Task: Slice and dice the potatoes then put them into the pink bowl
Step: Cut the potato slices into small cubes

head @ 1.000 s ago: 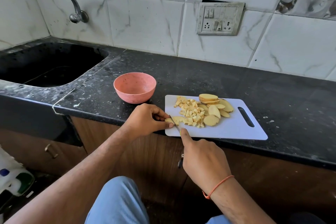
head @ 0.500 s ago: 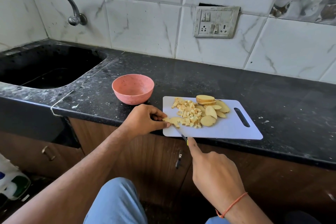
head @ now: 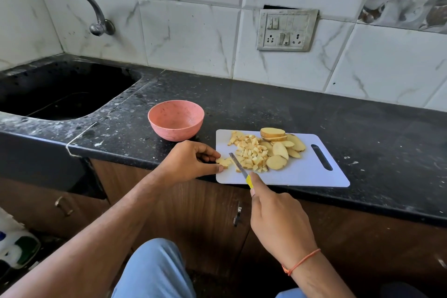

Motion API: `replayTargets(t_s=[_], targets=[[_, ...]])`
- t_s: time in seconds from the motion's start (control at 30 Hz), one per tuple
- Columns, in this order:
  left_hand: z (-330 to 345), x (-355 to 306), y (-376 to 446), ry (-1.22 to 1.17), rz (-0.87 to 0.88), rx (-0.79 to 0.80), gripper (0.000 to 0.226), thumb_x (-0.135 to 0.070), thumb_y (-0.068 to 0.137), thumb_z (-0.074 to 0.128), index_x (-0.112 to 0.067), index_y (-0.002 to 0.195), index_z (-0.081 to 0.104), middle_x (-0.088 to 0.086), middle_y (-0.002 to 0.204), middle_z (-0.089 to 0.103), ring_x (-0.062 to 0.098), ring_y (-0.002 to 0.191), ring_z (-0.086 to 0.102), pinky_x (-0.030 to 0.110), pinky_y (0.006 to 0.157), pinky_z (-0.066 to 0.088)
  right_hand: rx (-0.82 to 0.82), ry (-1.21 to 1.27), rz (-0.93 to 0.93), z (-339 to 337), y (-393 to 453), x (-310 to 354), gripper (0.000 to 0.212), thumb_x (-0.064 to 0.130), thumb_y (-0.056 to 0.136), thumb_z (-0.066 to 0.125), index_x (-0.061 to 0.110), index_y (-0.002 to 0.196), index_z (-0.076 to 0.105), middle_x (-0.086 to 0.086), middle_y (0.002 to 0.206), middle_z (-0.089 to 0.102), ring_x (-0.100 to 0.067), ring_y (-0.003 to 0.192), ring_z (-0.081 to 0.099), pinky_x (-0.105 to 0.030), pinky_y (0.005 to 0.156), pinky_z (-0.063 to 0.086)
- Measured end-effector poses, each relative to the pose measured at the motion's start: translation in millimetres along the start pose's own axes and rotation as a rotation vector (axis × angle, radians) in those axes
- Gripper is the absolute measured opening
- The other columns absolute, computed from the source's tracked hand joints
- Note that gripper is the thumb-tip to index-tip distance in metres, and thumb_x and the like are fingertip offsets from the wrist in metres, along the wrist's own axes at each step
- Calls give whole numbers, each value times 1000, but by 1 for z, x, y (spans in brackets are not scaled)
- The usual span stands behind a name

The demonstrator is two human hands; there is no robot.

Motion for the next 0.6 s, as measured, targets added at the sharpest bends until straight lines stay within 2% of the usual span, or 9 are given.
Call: replayTargets(t_s=[0.07,0.17,0.33,0.6], targets=[[1,0,0,-1,3,-3,35,-43,73,96,-32,104,83,-22,90,77,0,86,72,17,75,57,4,-14,-13,1,2,4,54,39,111,31,36,163,19,9,67,54,-11,60,56,-28,52,46],[1,-1,0,-9,12,-1,33,-41,74,96,-31,102,84,-20,91,78,1,85,73,20,79,60,16,-42,-29,4,3,7,53,39,111,31,35,163,20,8,68,55,-11,60,56,-26,50,42],[3,-1,-1,-25,8,-12,32,-40,75,96,-30,102,84,-19,90,78,2,85,73,16,72,56,31,-69,-4,6,8,1,52,39,111,32,36,162,22,8,69,54,-10,63,57,-30,56,50],[3,-1,-2,-12,14,-7,34,-40,76,95,-30,106,83,-18,91,78,1,83,72,15,70,55,19,-42,-17,9,6,4,53,40,111,34,36,162,20,9,69,56,-10,61,57,-29,56,54]])
Point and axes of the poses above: each hand's wrist, its own y-axis towards the middle knuckle, its own z-axis out of the palm, x = y × z, the point moved 3 cm from there along y, towards the middle knuckle
